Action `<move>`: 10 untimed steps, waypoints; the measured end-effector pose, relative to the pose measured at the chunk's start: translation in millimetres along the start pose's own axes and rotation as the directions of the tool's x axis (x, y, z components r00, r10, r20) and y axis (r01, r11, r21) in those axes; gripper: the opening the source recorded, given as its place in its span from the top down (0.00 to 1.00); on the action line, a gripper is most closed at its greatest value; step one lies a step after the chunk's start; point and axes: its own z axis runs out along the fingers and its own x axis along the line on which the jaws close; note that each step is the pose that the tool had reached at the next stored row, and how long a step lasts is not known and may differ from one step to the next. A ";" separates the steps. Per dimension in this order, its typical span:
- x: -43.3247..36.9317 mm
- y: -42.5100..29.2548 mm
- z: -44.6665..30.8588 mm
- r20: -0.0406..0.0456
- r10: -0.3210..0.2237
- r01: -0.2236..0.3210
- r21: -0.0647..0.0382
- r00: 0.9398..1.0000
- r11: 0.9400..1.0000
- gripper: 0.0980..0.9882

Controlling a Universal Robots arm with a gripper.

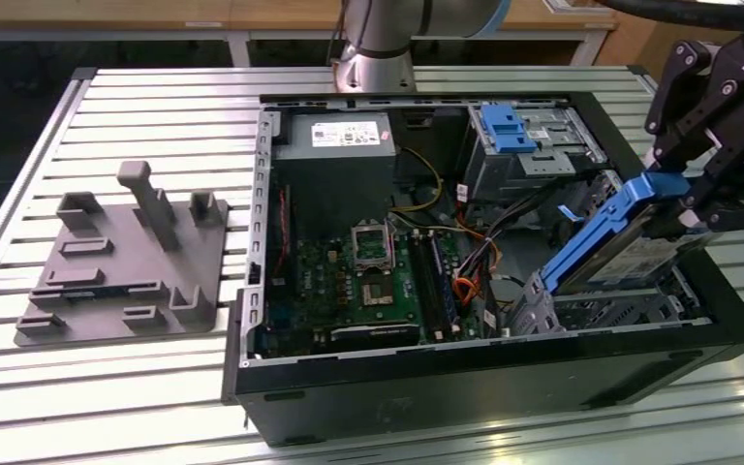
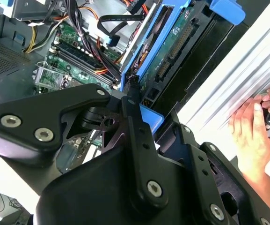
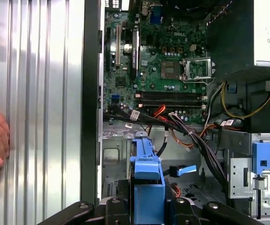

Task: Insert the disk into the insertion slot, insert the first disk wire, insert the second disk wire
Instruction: 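Insert the disk into the insertion slot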

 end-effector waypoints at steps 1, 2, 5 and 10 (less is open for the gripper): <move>0.1 0.0 1.0 0.000 0.000 0.000 0.000 1.000 1.000 0.70; 0.3 -0.1 2.0 0.000 0.000 0.000 0.000 1.000 1.000 0.70; 0.7 -0.2 5.0 0.000 0.000 0.000 0.000 1.000 1.000 0.70; 1.7 -0.3 10.5 0.000 0.000 0.000 0.000 1.000 1.000 0.70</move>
